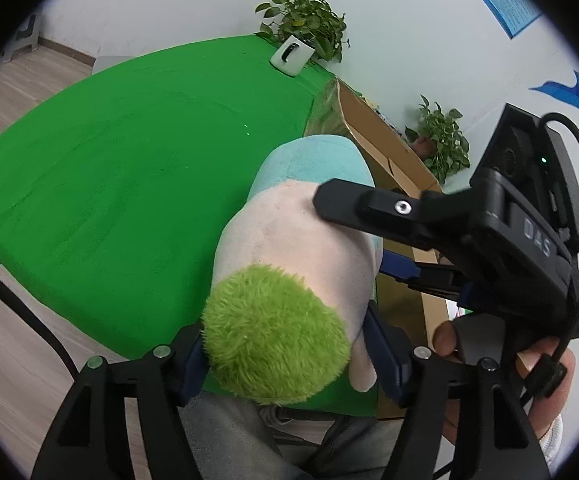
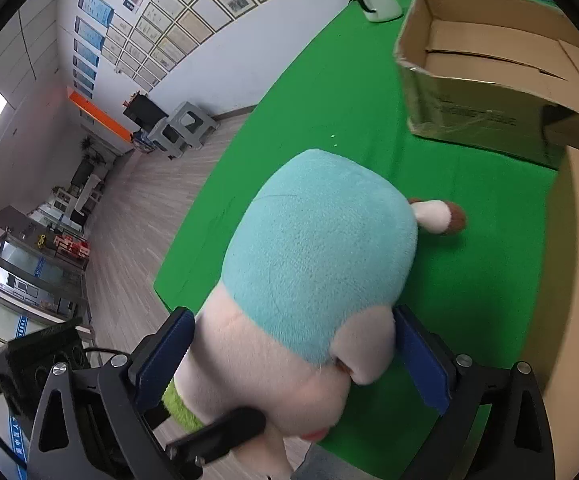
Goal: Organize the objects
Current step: 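Grasp the plush pig toy with the left tool and lift it, then carry the plush pig with the left tool over the open cardboard box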
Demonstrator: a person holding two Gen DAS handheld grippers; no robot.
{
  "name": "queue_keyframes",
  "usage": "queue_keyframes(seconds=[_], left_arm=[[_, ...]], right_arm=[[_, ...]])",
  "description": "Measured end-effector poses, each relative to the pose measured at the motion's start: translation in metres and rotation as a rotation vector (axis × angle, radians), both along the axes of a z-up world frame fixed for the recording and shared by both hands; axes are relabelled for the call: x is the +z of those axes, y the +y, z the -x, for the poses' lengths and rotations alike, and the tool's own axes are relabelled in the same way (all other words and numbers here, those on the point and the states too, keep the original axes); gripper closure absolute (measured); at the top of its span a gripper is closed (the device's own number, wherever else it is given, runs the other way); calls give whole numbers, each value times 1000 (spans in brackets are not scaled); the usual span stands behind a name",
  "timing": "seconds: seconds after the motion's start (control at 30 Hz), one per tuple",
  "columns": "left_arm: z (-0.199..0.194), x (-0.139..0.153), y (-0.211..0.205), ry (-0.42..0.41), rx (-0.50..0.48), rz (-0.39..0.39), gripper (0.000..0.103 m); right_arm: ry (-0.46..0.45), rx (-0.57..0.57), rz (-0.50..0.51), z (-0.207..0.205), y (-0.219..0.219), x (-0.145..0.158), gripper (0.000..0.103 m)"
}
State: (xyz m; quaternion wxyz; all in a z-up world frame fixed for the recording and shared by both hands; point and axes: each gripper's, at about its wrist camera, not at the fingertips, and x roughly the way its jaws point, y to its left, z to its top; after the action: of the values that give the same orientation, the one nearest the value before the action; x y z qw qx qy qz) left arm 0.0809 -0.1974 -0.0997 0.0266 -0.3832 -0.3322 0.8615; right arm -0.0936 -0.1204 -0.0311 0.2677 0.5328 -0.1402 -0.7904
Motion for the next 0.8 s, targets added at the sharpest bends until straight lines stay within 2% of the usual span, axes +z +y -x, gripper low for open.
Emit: queue_keyframes(seconds=[0.2,0.37,0.43,0.57,0.67,0.73,0.8], left_arm=[[-17,4,-19,14,55,25,30],[-16,10,-27,15,65,72,30],[-21,18,-26,32,68,126,30],[-25,34,-20,68,26,267,31],[-19,29,-13,17,-49,316,31],[-18,23,-4,-24,-62,396,31],[-16,21,3,-40,-62,445,35]], right_arm=[[-3,54,32,5,-21,2,5],[-19,-12,83,14,-13,0,6],[-50,-47,88,22,-15,-8,11],[-85,-40,141,32,-37,-24,15],[-57,-50,113,40,-58,-33,15],[-42,-46,92,45,-72,-40,15],[-18,-43,61,44,-83,-39,17]])
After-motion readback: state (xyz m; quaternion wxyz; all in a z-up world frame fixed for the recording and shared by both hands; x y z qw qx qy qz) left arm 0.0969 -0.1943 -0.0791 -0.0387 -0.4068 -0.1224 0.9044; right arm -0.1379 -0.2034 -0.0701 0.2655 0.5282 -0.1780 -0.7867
